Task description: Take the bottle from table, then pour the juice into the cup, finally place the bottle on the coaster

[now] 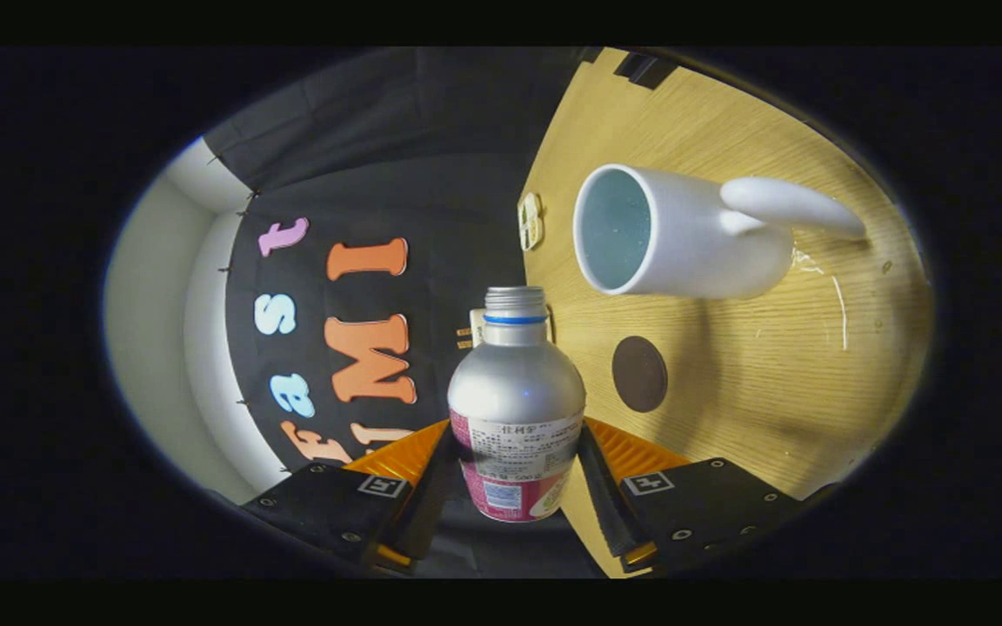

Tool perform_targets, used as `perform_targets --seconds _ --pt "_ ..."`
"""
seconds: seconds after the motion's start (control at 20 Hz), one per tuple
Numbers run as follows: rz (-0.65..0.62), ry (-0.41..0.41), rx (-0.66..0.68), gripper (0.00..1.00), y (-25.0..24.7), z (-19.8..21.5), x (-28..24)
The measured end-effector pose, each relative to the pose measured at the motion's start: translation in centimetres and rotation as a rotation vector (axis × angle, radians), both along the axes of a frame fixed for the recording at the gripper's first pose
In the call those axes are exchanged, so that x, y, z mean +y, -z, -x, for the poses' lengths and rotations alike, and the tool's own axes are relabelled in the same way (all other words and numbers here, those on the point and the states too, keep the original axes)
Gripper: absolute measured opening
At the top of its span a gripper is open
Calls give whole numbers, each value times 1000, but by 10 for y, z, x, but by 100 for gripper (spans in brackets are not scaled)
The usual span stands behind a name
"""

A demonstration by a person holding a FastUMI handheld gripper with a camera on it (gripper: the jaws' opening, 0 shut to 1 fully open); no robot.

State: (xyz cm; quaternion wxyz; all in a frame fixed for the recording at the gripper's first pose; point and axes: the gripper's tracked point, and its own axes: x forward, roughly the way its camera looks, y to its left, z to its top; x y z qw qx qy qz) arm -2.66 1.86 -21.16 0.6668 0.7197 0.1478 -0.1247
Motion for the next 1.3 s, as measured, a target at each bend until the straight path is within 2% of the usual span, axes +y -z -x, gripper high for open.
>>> perform_targets --seconds 0.6,1.3 --pt "-149 76 13 75 -9 -2 -13" --pt "-214 130 -5 75 -17 -12 -25"
